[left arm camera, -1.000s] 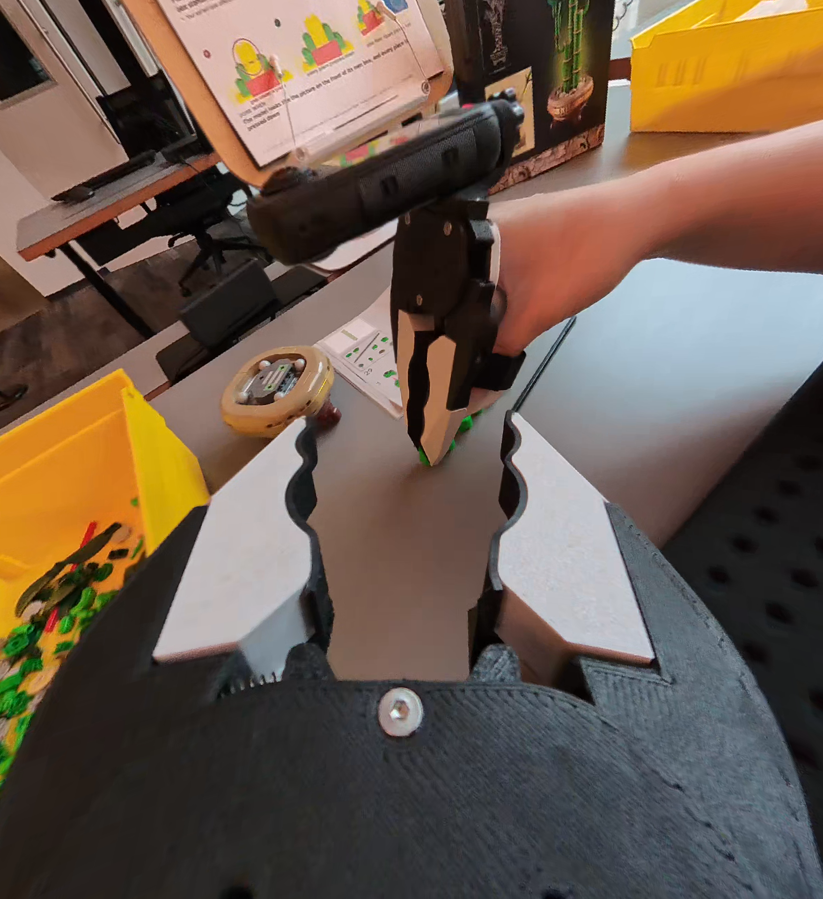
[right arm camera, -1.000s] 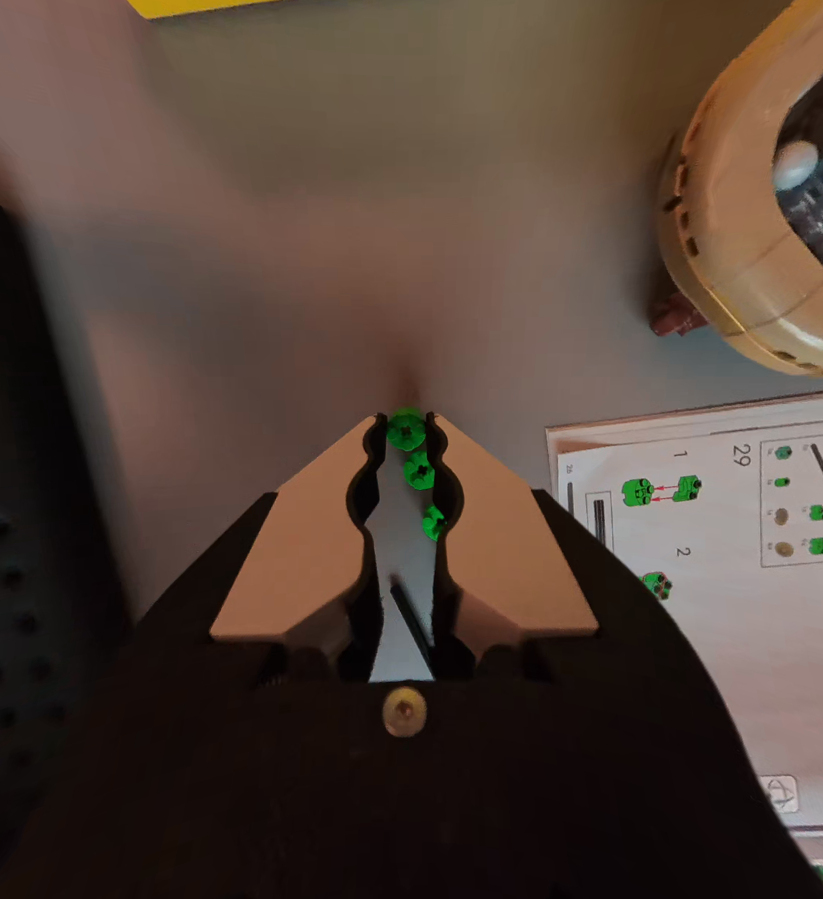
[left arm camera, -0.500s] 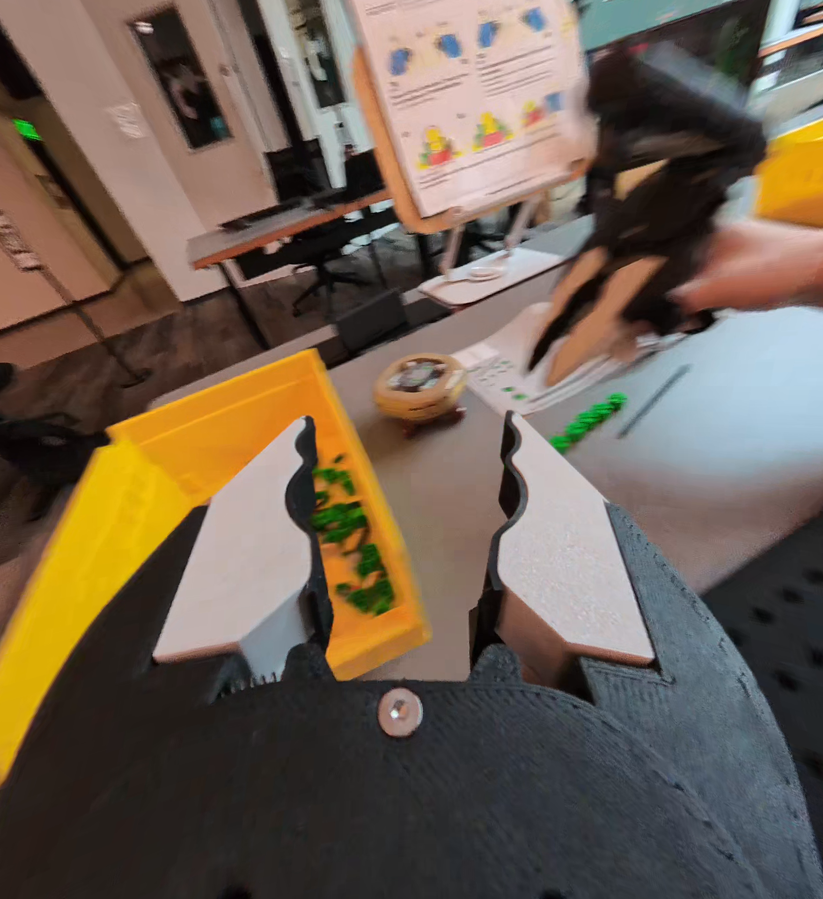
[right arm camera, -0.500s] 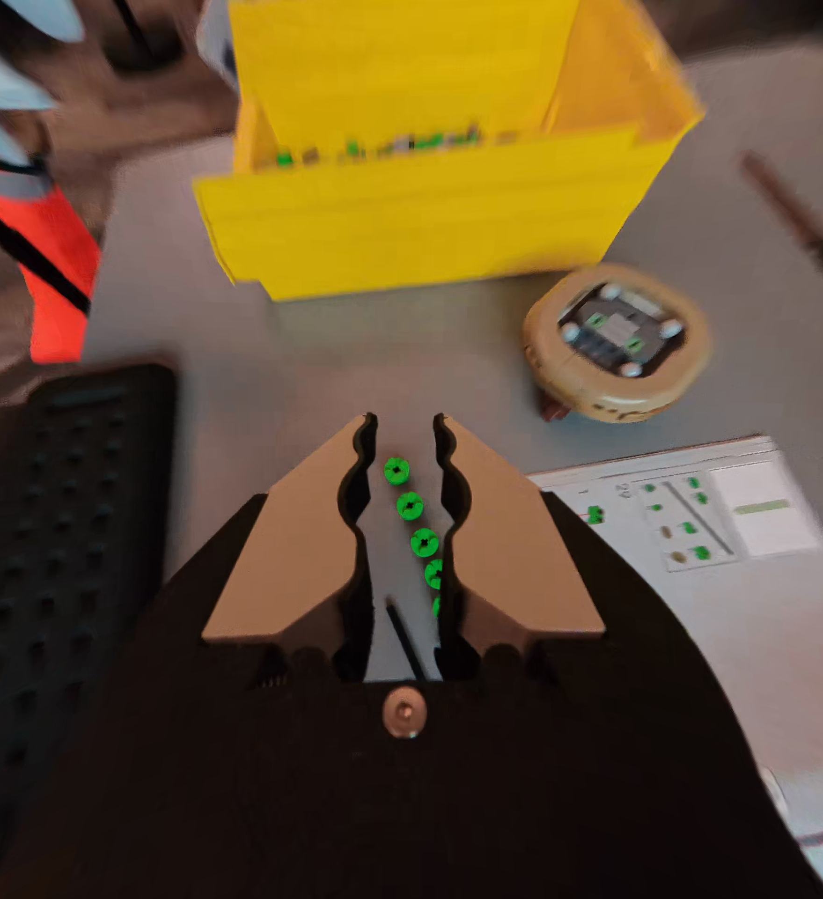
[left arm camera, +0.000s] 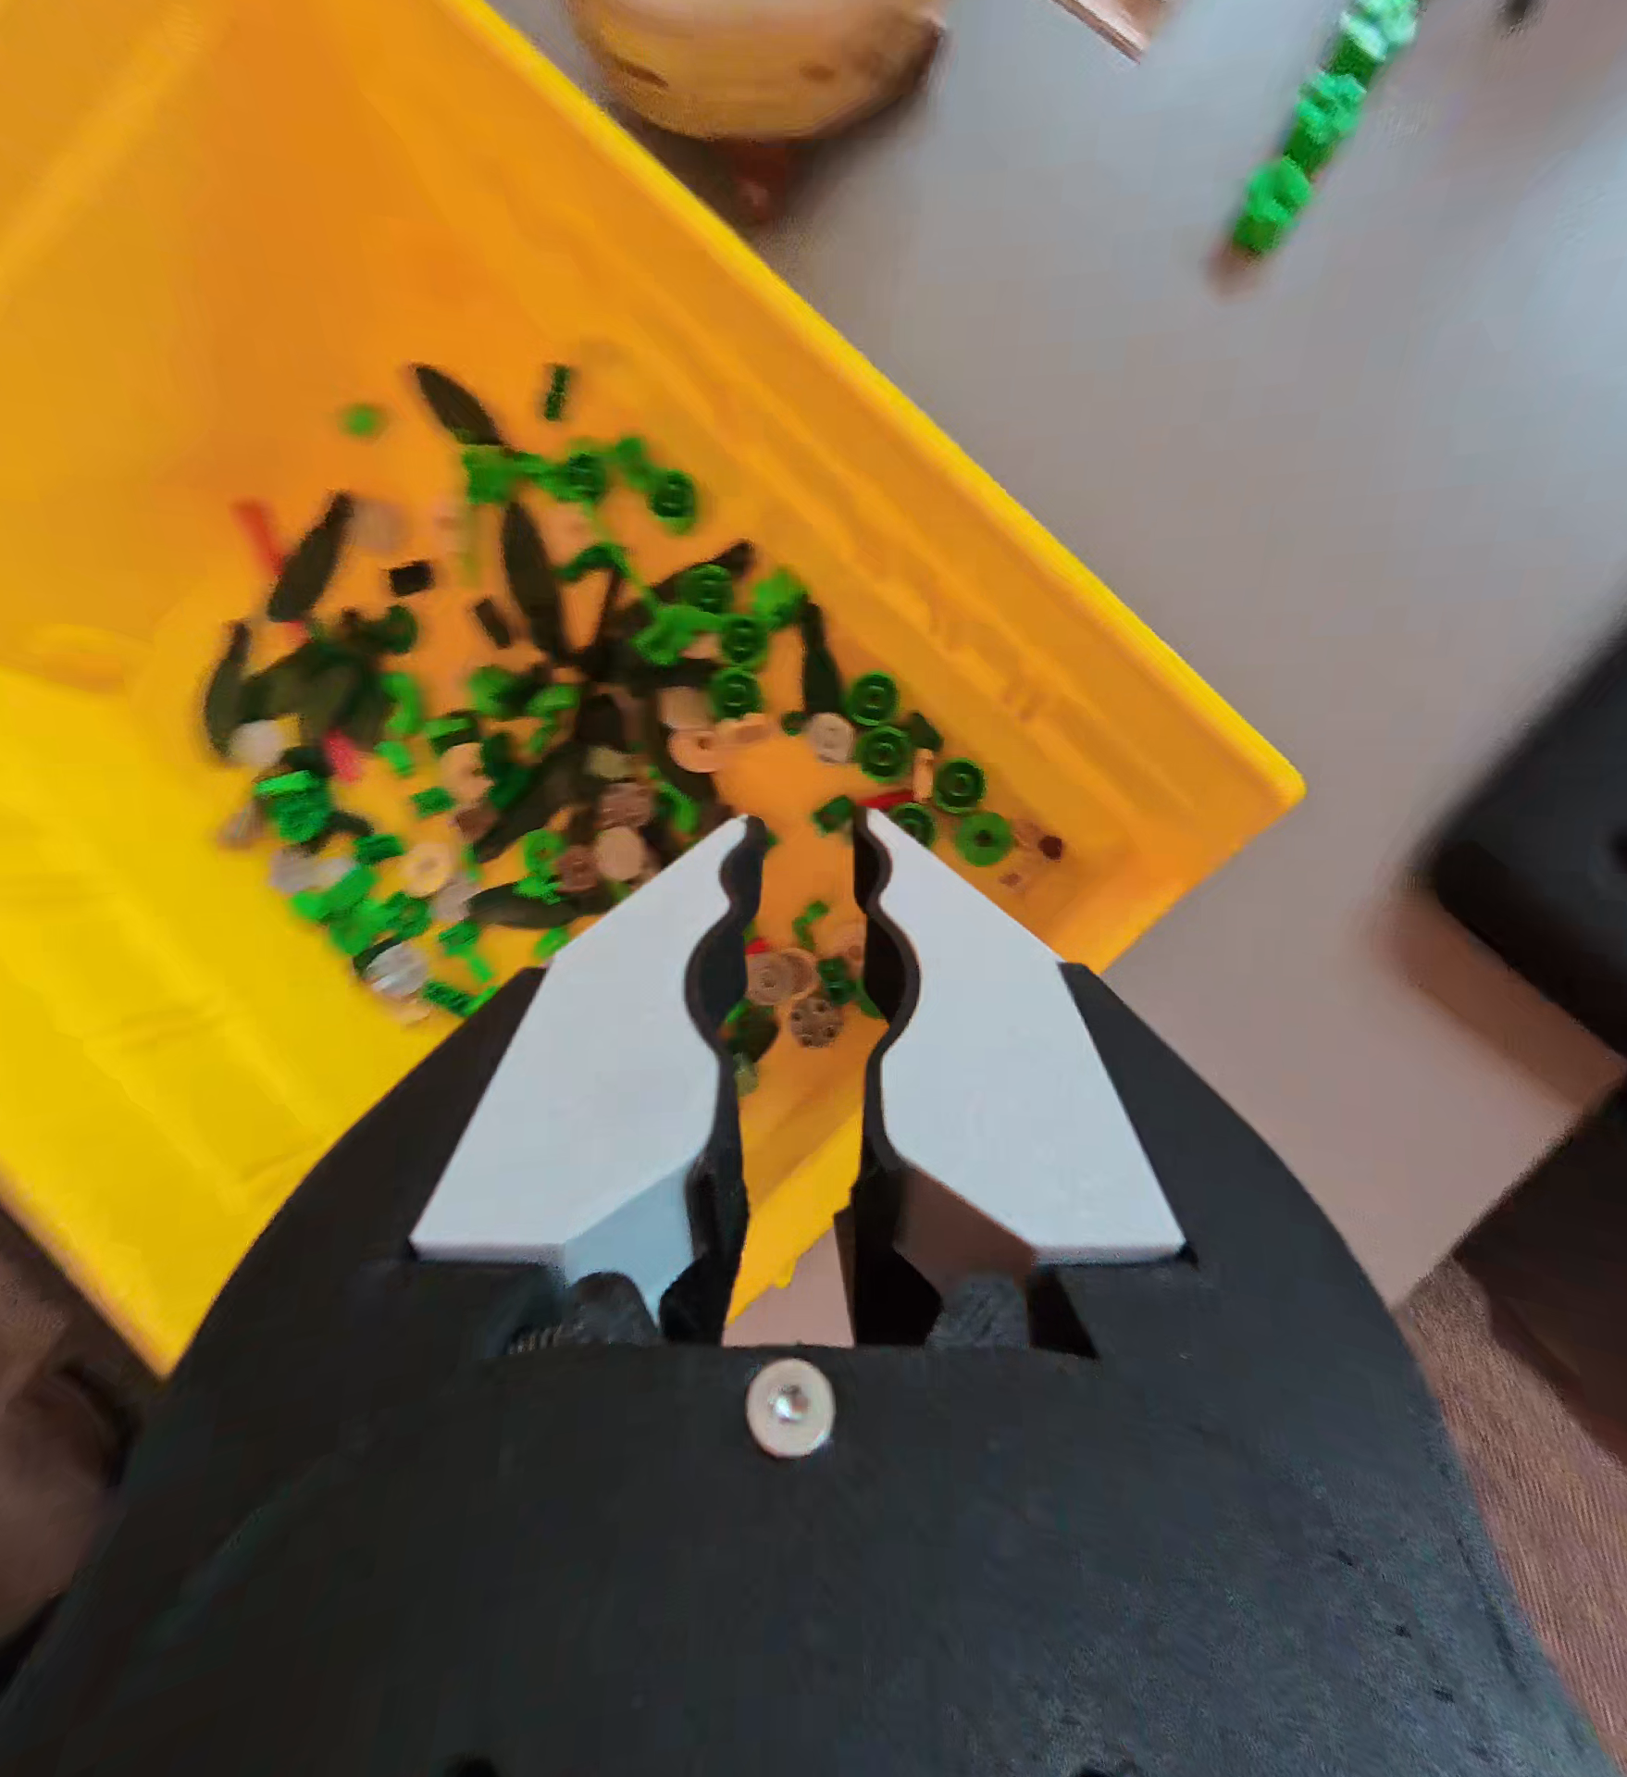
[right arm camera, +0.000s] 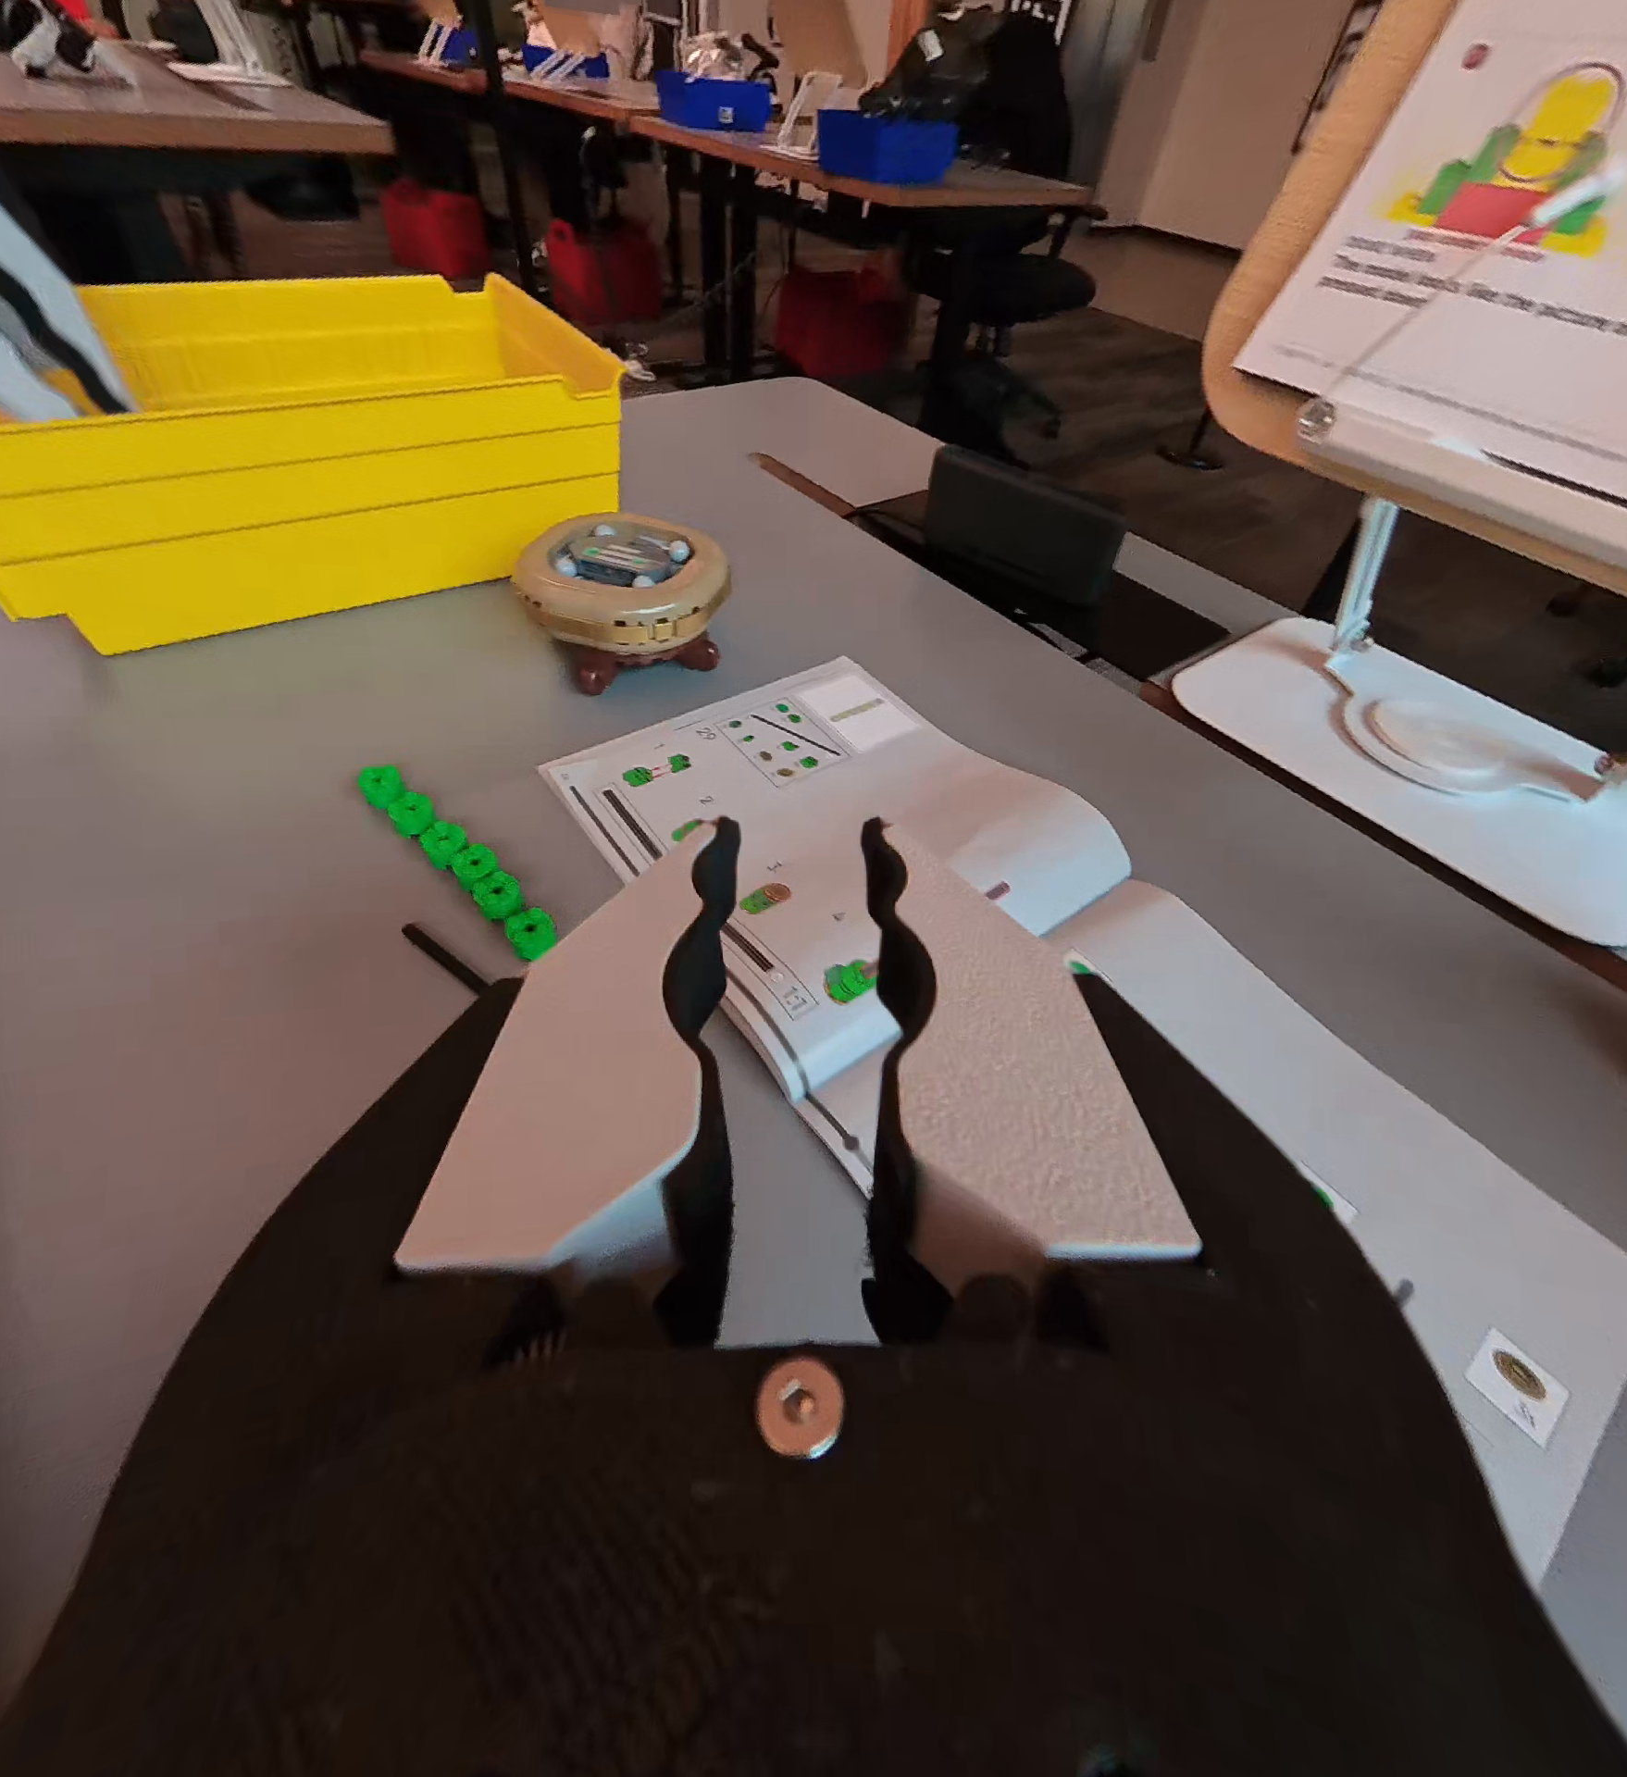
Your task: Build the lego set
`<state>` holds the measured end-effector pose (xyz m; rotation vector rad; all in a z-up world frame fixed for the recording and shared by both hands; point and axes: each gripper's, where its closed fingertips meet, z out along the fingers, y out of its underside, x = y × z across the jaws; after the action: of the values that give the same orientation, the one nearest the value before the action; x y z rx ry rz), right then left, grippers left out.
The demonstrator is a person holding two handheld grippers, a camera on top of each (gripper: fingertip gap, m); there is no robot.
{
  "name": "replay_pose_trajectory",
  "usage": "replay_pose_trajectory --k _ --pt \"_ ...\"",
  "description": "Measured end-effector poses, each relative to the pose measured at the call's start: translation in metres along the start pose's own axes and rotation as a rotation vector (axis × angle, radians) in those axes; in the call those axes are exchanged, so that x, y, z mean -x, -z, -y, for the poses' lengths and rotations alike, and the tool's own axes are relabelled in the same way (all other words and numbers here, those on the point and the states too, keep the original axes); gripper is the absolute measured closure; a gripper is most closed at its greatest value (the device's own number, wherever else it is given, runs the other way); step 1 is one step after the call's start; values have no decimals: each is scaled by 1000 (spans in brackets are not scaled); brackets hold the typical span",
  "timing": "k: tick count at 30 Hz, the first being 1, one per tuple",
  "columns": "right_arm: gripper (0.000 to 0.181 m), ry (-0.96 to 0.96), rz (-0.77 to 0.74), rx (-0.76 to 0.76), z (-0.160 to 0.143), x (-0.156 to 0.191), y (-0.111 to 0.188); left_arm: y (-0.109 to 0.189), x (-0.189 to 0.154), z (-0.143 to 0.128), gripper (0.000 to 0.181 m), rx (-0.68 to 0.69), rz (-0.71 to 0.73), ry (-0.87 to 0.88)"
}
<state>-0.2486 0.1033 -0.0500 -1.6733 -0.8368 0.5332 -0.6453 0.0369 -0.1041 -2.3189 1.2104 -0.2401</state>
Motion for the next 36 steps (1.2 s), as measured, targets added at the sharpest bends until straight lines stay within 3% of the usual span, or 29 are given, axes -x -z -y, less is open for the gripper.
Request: replay_pose_trajectory --k 1,3,5,14,20,30,33,36 --pt "156 -8 -6 -1 -2 -4 2 -7 -12 -4 165 20 -98 -11" --pt "156 -16 -18 -5 -3 -10 5 -17 -22 -12 157 52 -215 -10" --pt "156 -28 -19 -14 -3 -12 5 -26 -24 -22 154 89 -241 -39" --pt "159 -61 32 35 -13 -6 -3 -36 -22 -17 159 25 -240 -225" --pt "160 -72 39 26 -13 -6 1 -43 -21 -25 158 120 -238 -384" --pt "163 -78 46 20 -11 -6 5 -48 -18 -27 167 130 -218 -394" --pt "164 -79 51 11 -9 -5 6 -34 -9 -17 168 49 -204 -299" --pt "165 -78 67 -21 0 2 7 -3 2 12 168 -149 -129 -199"
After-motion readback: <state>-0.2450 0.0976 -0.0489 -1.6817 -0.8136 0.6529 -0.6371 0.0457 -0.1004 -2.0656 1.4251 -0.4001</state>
